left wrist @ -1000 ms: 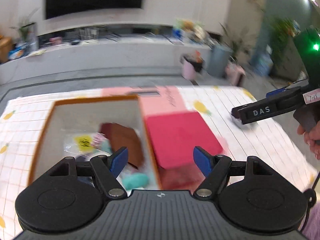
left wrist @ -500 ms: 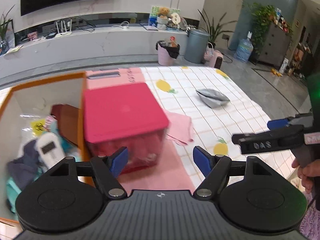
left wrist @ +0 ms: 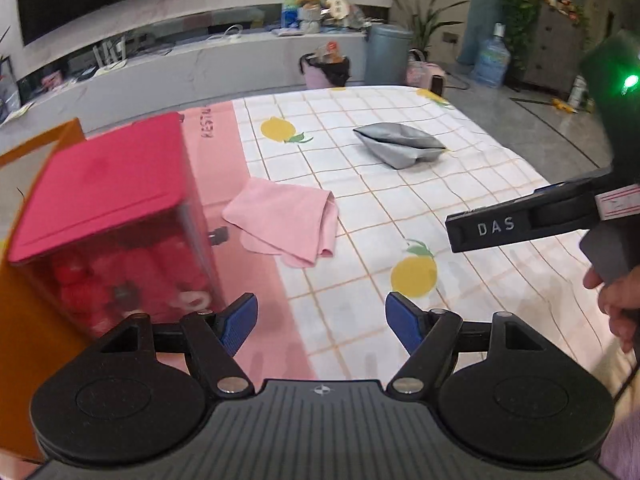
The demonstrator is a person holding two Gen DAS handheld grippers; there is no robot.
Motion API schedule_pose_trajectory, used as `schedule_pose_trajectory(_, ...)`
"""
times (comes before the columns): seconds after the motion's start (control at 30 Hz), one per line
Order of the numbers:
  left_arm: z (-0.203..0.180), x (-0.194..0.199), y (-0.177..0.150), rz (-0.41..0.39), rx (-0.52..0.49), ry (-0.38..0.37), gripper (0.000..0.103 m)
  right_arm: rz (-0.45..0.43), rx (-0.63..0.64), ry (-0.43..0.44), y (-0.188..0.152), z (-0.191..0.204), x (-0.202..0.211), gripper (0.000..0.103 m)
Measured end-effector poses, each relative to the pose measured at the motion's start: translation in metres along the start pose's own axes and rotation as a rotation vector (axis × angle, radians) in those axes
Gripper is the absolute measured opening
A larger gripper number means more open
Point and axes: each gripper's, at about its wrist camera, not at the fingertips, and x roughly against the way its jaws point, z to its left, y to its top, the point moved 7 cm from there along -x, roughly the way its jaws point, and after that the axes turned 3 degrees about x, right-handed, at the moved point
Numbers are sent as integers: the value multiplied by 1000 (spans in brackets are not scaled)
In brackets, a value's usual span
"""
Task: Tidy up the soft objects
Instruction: 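Move the left tool over the pink towel while the right tool approaches the grey pouch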
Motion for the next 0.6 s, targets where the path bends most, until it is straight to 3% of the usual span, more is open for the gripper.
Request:
schedule_pose_trajectory(0.17, -10, -33, 10, 16, 103, 42, 85, -28, 38, 4, 20, -9, -22, 96)
schedule_pose_trajectory(0.3, -9, -57, 21, 1, 171, 97, 85, -40, -12, 42, 36, -21, -47, 96)
schedule_pose_trajectory(0.43, -2, -74, 31, -12, 206, 189, 85, -46, -34, 52, 50, -29, -77, 96)
schedule_pose_trajectory(0.6, 9, -94, 41, -17, 318, 289, 85, -59, -65, 42, 66, -34, -111, 97)
